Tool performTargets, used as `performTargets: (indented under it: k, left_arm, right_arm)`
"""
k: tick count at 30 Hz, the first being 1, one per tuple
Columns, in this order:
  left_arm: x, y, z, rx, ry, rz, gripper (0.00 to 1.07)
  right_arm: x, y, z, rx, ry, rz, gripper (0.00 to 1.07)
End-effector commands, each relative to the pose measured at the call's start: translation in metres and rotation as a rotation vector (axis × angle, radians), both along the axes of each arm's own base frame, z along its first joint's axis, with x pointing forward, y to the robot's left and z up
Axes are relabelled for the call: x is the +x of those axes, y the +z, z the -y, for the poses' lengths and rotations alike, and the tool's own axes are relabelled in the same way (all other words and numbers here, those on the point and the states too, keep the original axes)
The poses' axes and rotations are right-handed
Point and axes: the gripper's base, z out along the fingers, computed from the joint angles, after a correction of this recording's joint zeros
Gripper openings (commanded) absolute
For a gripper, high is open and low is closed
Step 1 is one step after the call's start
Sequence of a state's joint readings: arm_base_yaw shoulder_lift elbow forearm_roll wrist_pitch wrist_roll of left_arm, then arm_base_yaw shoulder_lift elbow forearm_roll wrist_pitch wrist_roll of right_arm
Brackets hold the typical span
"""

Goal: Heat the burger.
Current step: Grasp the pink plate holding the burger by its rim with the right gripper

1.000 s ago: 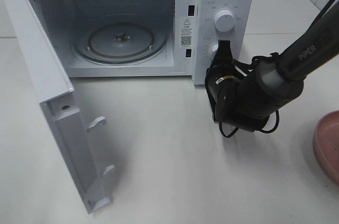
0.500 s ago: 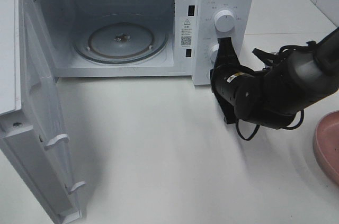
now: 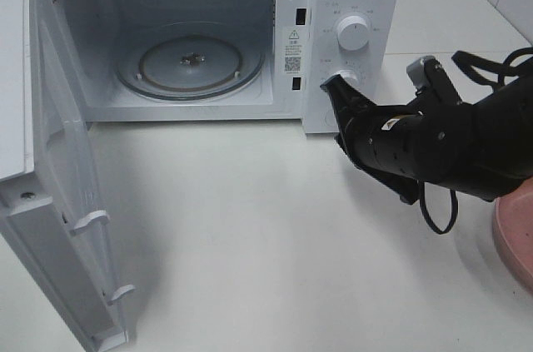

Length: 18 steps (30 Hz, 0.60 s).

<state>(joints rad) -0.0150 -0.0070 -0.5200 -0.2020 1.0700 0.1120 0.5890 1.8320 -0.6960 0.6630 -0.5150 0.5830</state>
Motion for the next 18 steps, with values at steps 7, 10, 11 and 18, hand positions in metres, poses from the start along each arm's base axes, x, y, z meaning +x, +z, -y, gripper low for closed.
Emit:
performTargets:
  k: [7, 10, 11, 18]
  left_arm:
    - [0.0, -0.001, 0.0, -0.002, 0.005, -0.008, 1.0]
    - [0.0, -0.001, 0.0, -0.002, 0.005, -0.008, 1.0]
    - [0.0, -0.001, 0.0, -0.002, 0.005, -0.008, 1.0]
    - [0.0, -0.001, 0.0, -0.002, 0.005, -0.008, 1.0]
  right_arm:
    - [-0.014, 0.024, -0.002, -0.281, 0.385, 0.021, 0.02]
    - [-0.017, 0.029, 0.003, -0.327, 0.473, -0.004, 0.02]
    - [-0.017, 0.029, 0.003, -0.327, 0.473, -0.004, 0.02]
    - [-0.017, 0.05, 0.032, -0.401, 0.702, -0.127, 0.03]
